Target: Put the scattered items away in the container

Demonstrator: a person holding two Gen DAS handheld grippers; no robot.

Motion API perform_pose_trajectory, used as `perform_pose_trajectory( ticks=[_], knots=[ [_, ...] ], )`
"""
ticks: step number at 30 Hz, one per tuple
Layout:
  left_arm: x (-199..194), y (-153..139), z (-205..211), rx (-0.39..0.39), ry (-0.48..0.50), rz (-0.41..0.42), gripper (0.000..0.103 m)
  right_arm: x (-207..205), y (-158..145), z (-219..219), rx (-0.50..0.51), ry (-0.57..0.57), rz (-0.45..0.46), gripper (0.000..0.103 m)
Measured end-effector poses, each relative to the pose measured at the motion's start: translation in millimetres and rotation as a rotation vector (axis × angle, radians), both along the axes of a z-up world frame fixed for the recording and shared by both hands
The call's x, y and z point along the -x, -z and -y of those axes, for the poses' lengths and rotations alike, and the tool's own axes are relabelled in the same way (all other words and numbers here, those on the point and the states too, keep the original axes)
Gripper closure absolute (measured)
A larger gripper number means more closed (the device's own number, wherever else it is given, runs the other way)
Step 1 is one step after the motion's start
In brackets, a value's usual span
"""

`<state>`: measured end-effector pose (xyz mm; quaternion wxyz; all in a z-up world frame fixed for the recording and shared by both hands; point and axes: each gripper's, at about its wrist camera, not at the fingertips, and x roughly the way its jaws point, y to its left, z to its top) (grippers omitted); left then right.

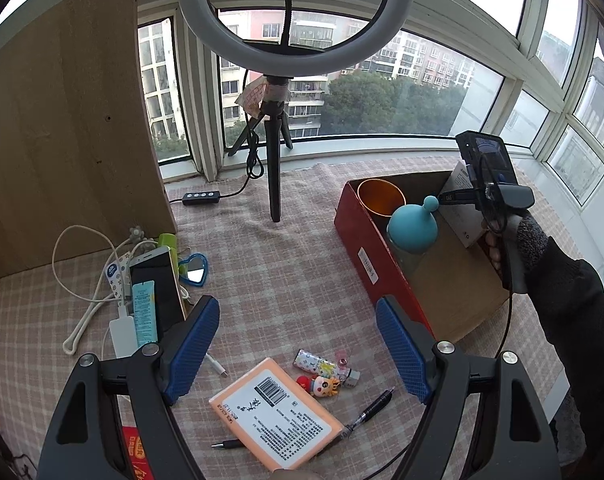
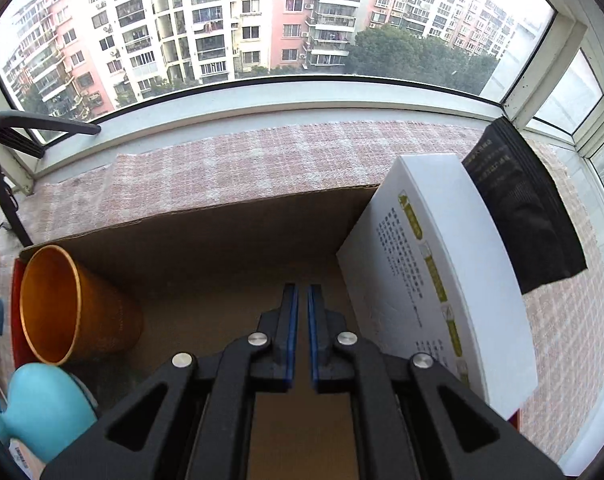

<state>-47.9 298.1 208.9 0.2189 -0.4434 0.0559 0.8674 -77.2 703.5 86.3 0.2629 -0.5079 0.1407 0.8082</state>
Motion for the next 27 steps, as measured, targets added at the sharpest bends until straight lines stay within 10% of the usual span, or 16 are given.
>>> perform_pose_trajectory(
  ticks=[9,27],
  knots=[
    [-10.5,-4.7,9.4,0.0,-0.012,-0.014,0.024,-123.9,-18.8,24.6,0.091,0.063,-0.078,0.084],
    [-14.0,-3.0,17.4,0.003,-0.031,-0.008,0.024,-116.7,13.5,-33.3,0.066,0.216,-0.046,0.078]
  ],
)
